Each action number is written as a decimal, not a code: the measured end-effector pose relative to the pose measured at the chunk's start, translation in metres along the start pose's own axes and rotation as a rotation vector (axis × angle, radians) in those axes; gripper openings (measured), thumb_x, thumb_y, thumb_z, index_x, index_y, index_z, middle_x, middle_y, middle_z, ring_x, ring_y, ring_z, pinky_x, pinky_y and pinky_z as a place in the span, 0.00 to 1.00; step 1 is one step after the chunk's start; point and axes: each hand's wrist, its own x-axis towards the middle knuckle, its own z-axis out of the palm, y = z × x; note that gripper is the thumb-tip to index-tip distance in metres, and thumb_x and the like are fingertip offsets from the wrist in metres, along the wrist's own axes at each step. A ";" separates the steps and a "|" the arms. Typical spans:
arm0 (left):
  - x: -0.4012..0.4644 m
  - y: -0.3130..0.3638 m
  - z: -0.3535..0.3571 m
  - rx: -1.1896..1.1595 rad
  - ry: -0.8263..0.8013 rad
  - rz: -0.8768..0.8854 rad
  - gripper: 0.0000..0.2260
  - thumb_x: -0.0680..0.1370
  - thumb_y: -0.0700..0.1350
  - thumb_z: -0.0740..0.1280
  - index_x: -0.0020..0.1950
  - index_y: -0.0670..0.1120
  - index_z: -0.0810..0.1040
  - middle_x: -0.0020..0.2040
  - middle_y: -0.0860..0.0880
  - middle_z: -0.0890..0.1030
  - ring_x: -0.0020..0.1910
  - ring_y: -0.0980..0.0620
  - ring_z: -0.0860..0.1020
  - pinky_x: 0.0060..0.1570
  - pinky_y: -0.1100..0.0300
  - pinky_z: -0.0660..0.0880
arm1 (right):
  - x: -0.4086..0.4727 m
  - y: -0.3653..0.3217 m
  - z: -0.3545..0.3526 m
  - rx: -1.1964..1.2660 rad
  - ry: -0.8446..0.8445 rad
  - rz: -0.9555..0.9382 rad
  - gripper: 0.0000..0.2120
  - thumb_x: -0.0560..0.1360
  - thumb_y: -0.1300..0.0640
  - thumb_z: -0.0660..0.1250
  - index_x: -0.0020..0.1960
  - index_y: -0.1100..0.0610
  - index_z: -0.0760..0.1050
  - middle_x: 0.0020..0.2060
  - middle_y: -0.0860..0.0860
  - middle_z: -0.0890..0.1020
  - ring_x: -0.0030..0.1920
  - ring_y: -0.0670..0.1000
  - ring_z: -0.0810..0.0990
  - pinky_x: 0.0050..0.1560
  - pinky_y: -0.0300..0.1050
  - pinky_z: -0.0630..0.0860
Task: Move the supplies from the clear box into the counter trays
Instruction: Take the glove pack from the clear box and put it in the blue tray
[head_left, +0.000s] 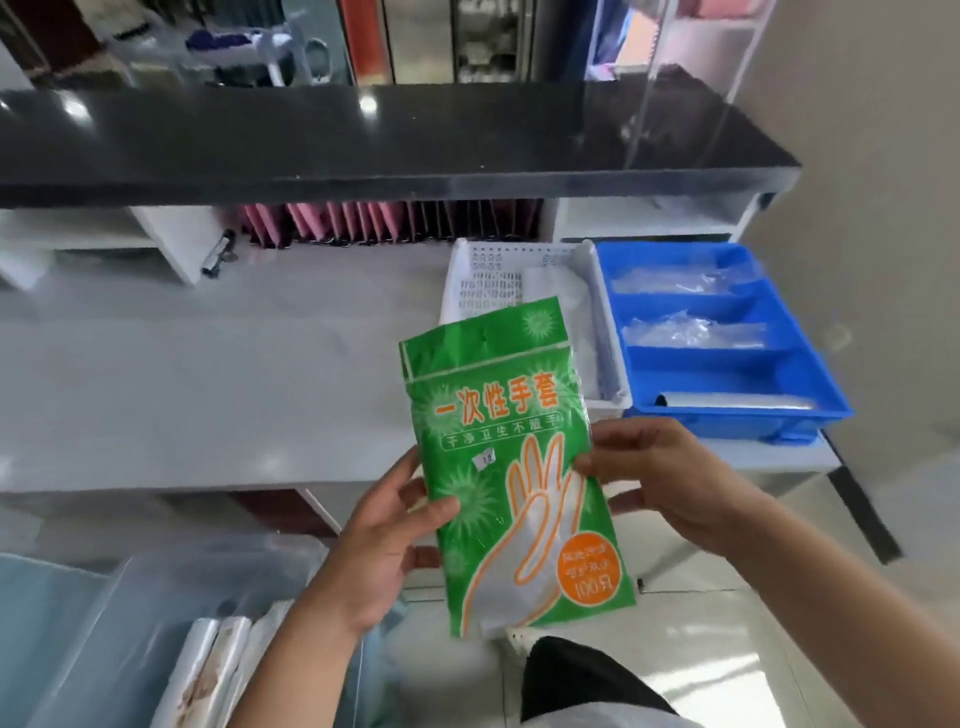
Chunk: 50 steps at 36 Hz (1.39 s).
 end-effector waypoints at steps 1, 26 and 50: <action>0.004 0.002 0.007 0.008 -0.038 -0.002 0.29 0.70 0.45 0.76 0.69 0.56 0.75 0.63 0.42 0.81 0.59 0.39 0.81 0.50 0.38 0.79 | -0.009 -0.001 -0.007 0.013 0.012 -0.002 0.17 0.67 0.59 0.74 0.55 0.64 0.81 0.50 0.60 0.86 0.49 0.59 0.85 0.48 0.55 0.83; 0.224 0.067 0.202 0.065 -0.014 0.330 0.21 0.74 0.41 0.72 0.64 0.56 0.78 0.59 0.47 0.83 0.57 0.46 0.83 0.50 0.56 0.81 | 0.046 -0.149 -0.224 -0.251 0.320 -0.533 0.11 0.69 0.68 0.75 0.42 0.53 0.86 0.39 0.55 0.87 0.38 0.51 0.81 0.44 0.51 0.79; 0.400 0.027 0.297 1.070 0.005 0.216 0.33 0.80 0.44 0.65 0.81 0.53 0.53 0.81 0.54 0.54 0.79 0.55 0.53 0.76 0.58 0.53 | 0.204 -0.182 -0.356 -1.649 0.452 -0.668 0.13 0.77 0.58 0.61 0.55 0.46 0.82 0.49 0.48 0.84 0.49 0.60 0.82 0.39 0.47 0.70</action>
